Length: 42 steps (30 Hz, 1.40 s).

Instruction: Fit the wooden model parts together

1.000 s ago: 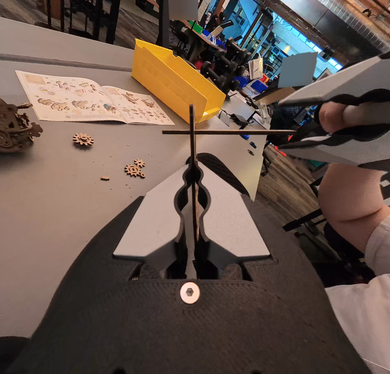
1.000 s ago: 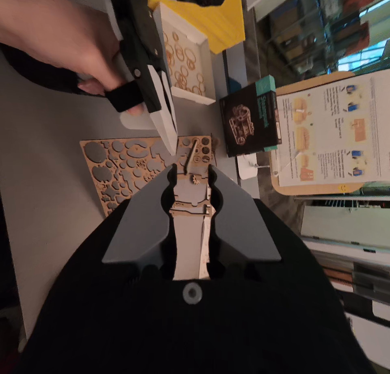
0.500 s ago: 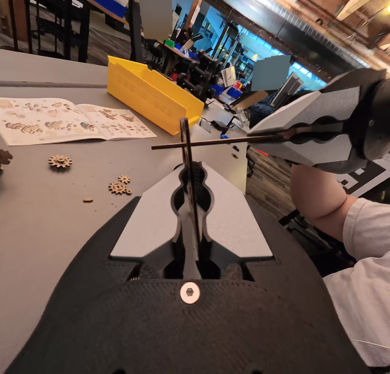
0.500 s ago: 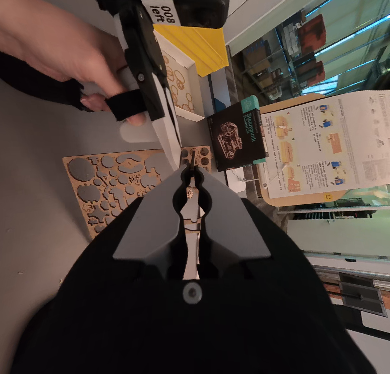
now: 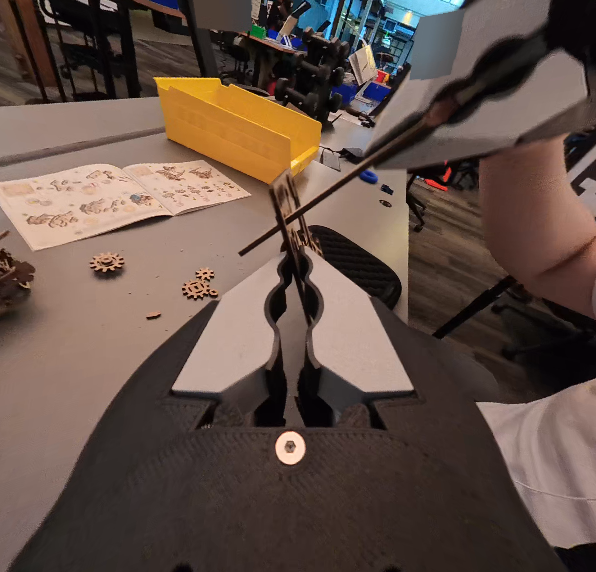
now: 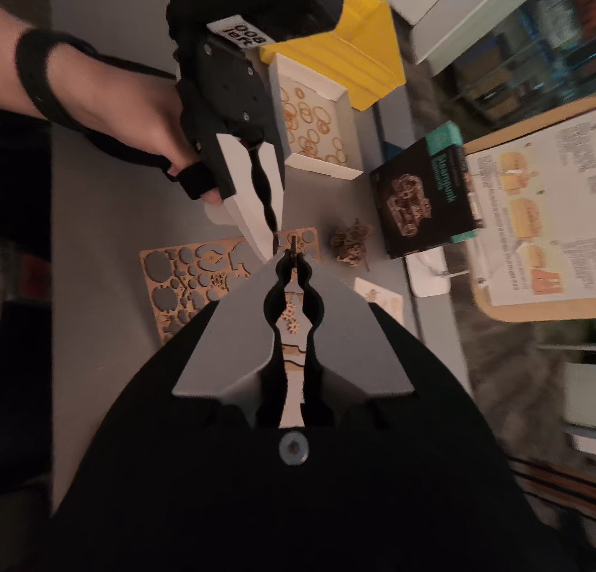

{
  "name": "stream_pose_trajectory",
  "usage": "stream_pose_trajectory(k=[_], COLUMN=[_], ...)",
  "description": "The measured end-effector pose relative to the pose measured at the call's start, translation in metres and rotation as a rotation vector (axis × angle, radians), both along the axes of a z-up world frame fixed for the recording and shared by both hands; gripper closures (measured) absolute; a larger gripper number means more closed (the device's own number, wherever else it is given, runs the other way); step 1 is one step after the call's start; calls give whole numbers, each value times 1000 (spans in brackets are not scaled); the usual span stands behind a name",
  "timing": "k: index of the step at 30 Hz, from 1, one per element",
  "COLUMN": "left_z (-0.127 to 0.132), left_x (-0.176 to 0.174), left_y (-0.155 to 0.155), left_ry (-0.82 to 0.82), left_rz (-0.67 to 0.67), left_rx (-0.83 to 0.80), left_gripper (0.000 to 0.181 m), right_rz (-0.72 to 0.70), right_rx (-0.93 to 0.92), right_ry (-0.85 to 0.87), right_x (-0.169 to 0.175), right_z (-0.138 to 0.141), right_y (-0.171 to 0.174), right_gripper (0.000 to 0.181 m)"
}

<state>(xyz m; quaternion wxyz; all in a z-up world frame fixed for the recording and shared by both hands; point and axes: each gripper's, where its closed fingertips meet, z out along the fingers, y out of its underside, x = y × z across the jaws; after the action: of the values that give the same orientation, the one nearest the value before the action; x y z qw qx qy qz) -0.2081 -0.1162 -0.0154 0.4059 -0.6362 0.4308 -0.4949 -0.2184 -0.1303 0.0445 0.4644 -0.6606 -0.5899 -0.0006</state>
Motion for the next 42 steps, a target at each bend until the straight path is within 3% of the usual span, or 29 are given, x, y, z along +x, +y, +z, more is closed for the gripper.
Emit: stream_pose_trajectory(k=[2, 6, 8, 13, 16, 20, 23, 28, 32, 35, 38, 42], left_z=[4, 5, 9, 8, 1, -9, -5, 23, 26, 18, 9, 14], left_x=[1, -1, -5, -10, -9, -9, -7, -13, -15, -13, -15, -6], left_y=[-5, -2, 2, 12, 14, 11, 5, -6, -13, -8, 1, -7], left_ry=[-24, -38, -85, -85, -46, 49, 33, -217, -232, -162, -63, -8], left_rz=[-26, -6, 7, 59, 74, 85, 55, -75, -106, -48, 25, 34], left_rx=[-18, -24, -94, -174, -176, -72, -49, -229, -234, -177, -93, -13], left_gripper=[179, 181, 181, 181, 181, 179, 179, 181, 181, 181, 181, 181], right_rz=[26, 38, 37, -57, -116, -101, -58, 75, 203, 166, 60, -93], right_rx=[-107, -145, -32, 450, 556, 399, 231, 62, 47, 44, 106, 150], right_ry=[46, 89, 111, 1, -8, -28, -29, 241, 494, 603, 456, 1], right_x=[2, 1, -6, -21, -20, -18, -18, -12, 1, 3, -8, -19], right_z=[6, 9, 10, -9, -22, -23, -11, 18, 13, 6, 1, -13], right_y=[1, 5, 2, -6, -5, -3, -3, -4, -10, -6, -2, 13], right_gripper=[181, 180, 181, 181, 181, 181, 181, 181, 180, 181, 181, 181])
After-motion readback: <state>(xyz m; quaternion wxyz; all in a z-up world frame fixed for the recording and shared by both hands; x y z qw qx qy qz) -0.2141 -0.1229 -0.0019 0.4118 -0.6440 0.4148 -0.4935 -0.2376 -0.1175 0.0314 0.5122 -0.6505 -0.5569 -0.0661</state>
